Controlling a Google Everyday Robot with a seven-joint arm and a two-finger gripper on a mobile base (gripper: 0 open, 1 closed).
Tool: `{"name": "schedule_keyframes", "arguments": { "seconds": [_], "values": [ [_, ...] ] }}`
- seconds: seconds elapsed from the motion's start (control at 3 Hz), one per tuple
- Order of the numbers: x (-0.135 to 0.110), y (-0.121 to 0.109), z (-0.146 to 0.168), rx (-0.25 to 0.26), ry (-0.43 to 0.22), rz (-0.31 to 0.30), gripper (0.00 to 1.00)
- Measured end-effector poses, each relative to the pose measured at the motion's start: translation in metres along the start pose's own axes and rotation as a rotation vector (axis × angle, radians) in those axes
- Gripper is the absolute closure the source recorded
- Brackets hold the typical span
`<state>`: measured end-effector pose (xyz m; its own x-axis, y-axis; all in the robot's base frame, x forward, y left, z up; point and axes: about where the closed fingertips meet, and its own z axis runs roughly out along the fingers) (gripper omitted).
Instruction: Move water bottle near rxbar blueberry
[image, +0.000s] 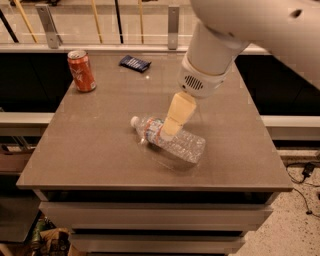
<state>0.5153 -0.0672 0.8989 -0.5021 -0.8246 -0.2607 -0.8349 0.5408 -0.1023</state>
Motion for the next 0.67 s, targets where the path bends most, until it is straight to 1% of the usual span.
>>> {"name": "schedule_keyframes", "arguments": {
  "seconds": [0.33,0.67],
  "values": [
    [0.0,0.008,0.017,-0.02,0.011,0.01,0.0],
    [-0.003,0.024,0.027,-0.02,0.037,0.012,0.0]
  ]
}}
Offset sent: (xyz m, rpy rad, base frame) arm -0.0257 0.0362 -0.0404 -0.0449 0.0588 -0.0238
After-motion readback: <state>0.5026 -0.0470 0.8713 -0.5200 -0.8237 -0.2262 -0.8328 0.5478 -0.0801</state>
